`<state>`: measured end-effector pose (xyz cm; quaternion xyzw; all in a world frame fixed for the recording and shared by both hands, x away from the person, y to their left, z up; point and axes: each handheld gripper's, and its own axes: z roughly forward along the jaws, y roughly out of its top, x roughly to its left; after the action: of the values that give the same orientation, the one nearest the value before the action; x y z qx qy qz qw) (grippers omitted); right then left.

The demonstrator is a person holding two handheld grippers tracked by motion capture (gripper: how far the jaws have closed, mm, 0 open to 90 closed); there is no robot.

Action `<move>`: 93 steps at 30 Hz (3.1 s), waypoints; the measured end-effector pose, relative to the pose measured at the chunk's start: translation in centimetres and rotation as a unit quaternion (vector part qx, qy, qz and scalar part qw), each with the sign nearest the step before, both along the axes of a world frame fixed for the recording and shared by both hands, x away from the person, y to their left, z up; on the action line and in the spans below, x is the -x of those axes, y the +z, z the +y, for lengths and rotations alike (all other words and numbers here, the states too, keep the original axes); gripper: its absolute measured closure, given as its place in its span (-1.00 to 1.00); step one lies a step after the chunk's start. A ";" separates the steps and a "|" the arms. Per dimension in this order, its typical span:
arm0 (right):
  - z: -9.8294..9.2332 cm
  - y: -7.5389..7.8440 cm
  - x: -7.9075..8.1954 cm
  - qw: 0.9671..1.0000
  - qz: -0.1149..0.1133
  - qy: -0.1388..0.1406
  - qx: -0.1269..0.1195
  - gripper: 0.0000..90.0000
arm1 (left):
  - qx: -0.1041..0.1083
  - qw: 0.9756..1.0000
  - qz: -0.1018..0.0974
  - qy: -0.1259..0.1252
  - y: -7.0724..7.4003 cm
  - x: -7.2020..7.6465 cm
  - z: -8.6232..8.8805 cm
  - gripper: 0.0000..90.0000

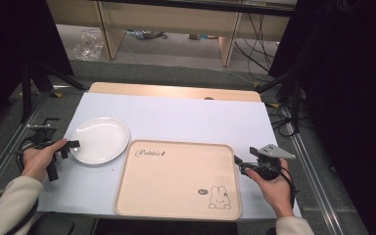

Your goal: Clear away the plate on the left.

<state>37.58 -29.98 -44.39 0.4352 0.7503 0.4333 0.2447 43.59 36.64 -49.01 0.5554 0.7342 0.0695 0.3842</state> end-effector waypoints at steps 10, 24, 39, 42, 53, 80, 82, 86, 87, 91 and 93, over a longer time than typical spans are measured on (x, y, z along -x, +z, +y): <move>0.0 0.0 0.0 1.000 0.005 -0.001 -0.003 -0.37 | 0.029 1.000 0.000 0.013 -0.4 -0.1 0.3 0.39; 0.0 -0.1 0.0 1.000 0.002 0.000 0.001 -0.37 | 0.091 0.995 0.001 0.033 -1.2 0.0 1.3 0.68; 0.0 0.0 0.0 1.000 0.007 -0.001 -0.005 -0.37 | 0.163 0.986 -0.021 0.044 -0.9 0.5 2.1 0.85; 0.0 0.0 0.0 1.000 0.001 -0.001 -0.002 -0.37 | 0.177 0.983 -0.036 0.042 -0.4 0.6 2.2 0.90; 0.0 0.0 0.0 1.000 0.006 -0.001 -0.008 -0.37 | 0.181 0.980 -0.077 0.032 0.3 0.6 1.9 0.94; 0.0 0.0 0.1 1.000 0.006 -0.003 -0.004 -0.37 | 0.210 0.970 -0.109 0.051 0.8 1.1 2.9 0.93; 0.0 0.1 0.1 1.000 0.007 -0.003 -0.005 -0.37 | 0.214 0.969 -0.112 0.055 0.8 1.2 2.9 0.93; 0.0 0.0 0.1 1.000 0.003 -0.004 -0.005 -0.37 | 0.223 0.966 -0.119 0.055 0.9 1.2 2.9 0.93; -0.1 0.1 0.1 1.000 0.007 -0.004 -0.002 -0.37 | 0.215 0.968 -0.111 0.060 1.1 1.3 2.8 0.93; -0.1 0.1 0.1 1.000 0.001 -0.006 0.001 -0.37 | 0.215 0.968 -0.111 0.059 1.3 1.3 2.6 0.93; -0.1 0.1 0.0 1.000 -0.004 -0.005 -0.001 -0.37 | 0.215 0.969 -0.111 0.056 1.4 1.3 2.6 0.92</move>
<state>37.55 -30.08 -44.31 0.4371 0.7469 0.4347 0.2493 42.27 39.27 -47.62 0.4063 0.7146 -0.0074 0.5693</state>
